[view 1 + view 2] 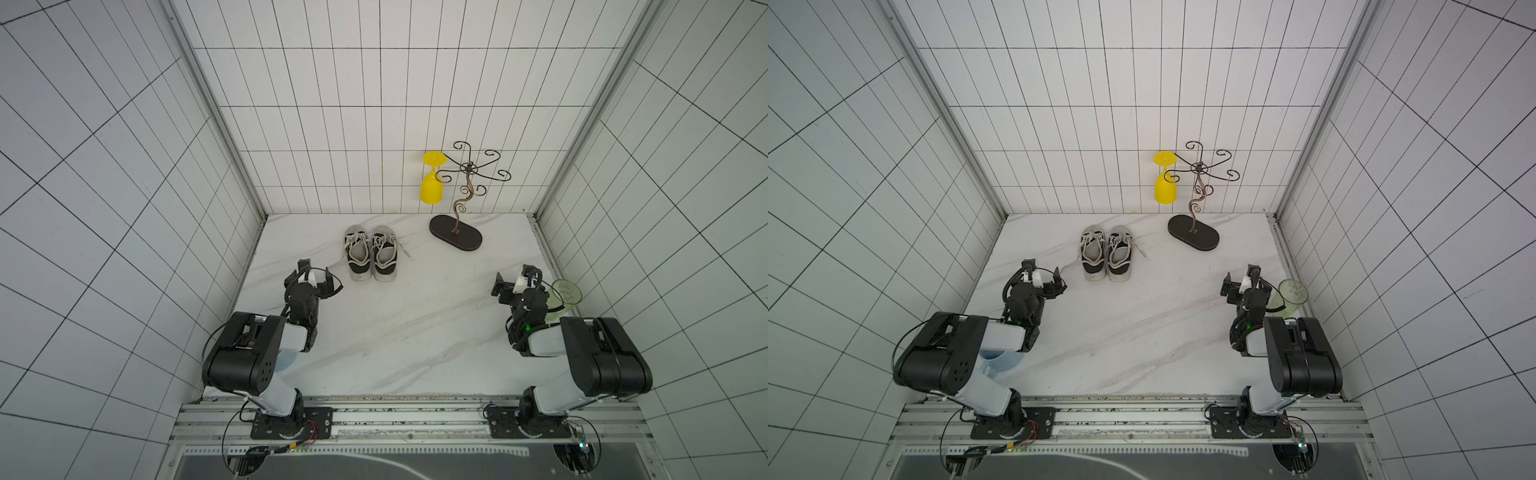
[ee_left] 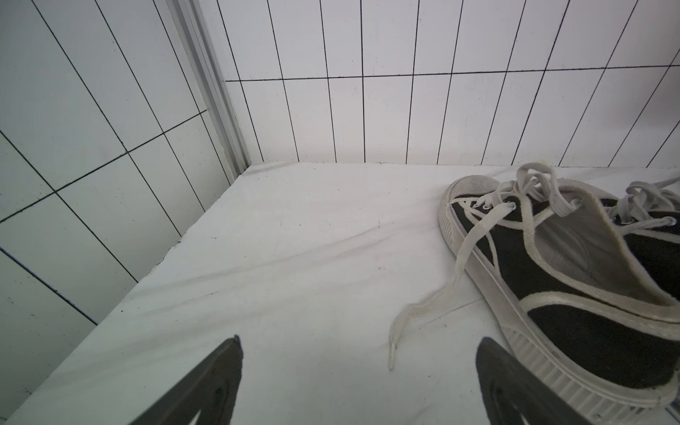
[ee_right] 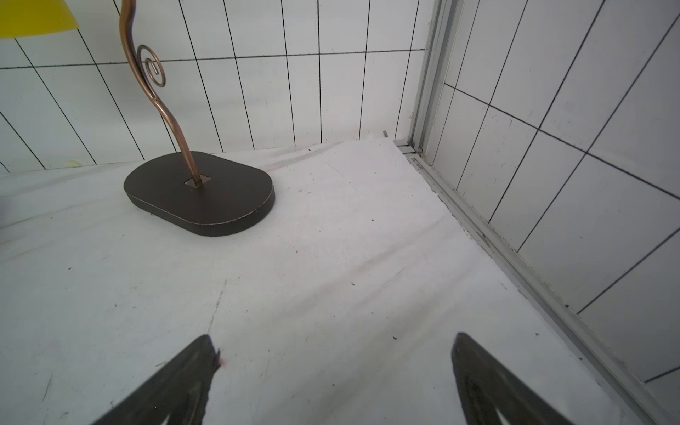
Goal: Insert the insole into the shoe
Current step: Reset both arms
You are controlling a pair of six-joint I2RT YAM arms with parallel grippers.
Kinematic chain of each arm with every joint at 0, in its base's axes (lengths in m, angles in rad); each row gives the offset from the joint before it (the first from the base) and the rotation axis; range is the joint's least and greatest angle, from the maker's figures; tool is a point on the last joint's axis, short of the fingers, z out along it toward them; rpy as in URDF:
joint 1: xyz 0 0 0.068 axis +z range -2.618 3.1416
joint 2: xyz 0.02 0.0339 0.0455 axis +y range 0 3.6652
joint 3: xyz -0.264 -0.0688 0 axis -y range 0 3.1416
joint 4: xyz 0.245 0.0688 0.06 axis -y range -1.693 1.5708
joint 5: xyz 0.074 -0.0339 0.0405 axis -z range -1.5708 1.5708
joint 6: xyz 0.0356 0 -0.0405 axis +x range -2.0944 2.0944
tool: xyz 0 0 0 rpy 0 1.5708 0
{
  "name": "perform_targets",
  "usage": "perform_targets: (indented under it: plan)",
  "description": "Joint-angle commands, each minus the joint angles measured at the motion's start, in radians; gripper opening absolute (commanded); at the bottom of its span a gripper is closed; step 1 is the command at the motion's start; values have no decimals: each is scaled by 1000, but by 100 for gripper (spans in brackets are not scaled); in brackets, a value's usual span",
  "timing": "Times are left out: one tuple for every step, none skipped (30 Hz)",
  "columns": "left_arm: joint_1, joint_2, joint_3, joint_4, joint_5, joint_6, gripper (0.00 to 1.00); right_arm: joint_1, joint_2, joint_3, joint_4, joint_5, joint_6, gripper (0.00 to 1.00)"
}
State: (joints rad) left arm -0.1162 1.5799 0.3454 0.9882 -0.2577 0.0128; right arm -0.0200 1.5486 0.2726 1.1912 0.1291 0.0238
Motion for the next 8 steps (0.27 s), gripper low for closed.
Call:
perform_targets:
  plan:
    - [1,-8,14,-3,-21,5,98,-9,-12,-16,42,-26,-24,99]
    - [1,-14,21,-26,-21,2,98,-9,-9,-20,57,-26,-24,100]
    - [0,-19,28,-49,-22,-1,98,-8,1,-24,85,-22,-24,99]
    - [0,-23,30,-59,-22,-3,98,-8,2,-19,77,-23,-24,99]
    - [1,-21,29,-53,-22,-2,98,-8,-2,-16,60,-25,-24,99]
    - [0,-20,27,-45,-23,-1,98,-9,-2,-16,61,-25,-24,99]
    - [1,-18,27,-46,-22,-1,98,-9,2,-20,77,-25,-24,99]
    - [1,-20,28,-46,-22,-2,98,-8,-3,-24,78,-24,-24,99]
